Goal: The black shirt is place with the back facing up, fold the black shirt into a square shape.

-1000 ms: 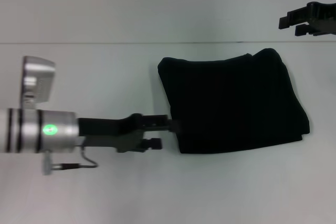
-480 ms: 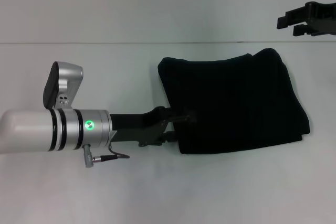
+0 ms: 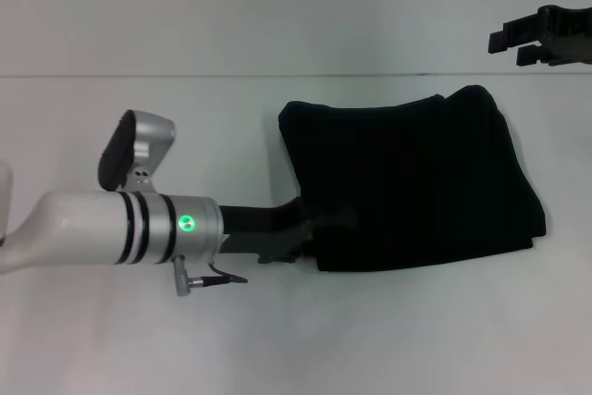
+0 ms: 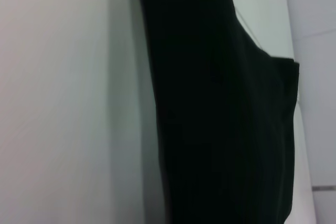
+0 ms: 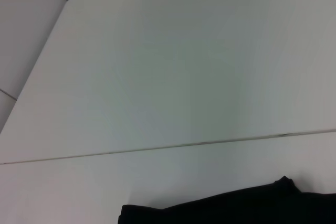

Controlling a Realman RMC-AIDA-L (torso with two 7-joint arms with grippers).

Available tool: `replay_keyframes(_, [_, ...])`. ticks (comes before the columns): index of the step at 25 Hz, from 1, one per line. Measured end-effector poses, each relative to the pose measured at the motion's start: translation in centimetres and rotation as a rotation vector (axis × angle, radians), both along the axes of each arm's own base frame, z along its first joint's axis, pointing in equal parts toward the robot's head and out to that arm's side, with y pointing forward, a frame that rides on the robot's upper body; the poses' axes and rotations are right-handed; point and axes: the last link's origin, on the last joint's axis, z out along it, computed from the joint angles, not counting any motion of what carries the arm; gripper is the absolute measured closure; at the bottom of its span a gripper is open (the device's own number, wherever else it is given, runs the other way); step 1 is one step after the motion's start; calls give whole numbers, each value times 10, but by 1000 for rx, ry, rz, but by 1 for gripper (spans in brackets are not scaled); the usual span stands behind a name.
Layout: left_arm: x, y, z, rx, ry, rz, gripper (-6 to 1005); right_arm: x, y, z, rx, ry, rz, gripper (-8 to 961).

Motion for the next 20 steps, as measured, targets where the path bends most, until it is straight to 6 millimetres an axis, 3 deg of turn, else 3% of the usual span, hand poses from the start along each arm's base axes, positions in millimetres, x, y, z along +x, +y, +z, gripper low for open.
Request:
replay_keyframes(7, [7,2,-6,-14,13,-17,148,0,-1,0,4,12,1,394])
replay_keyframes(12, [8,1,-8,-13,4,-14,344,1,-1,0,5,14,1,395])
replay_keyframes(20, [8,2,-7,-3,-12,1,521,1,-1,-2,0,18,3,394])
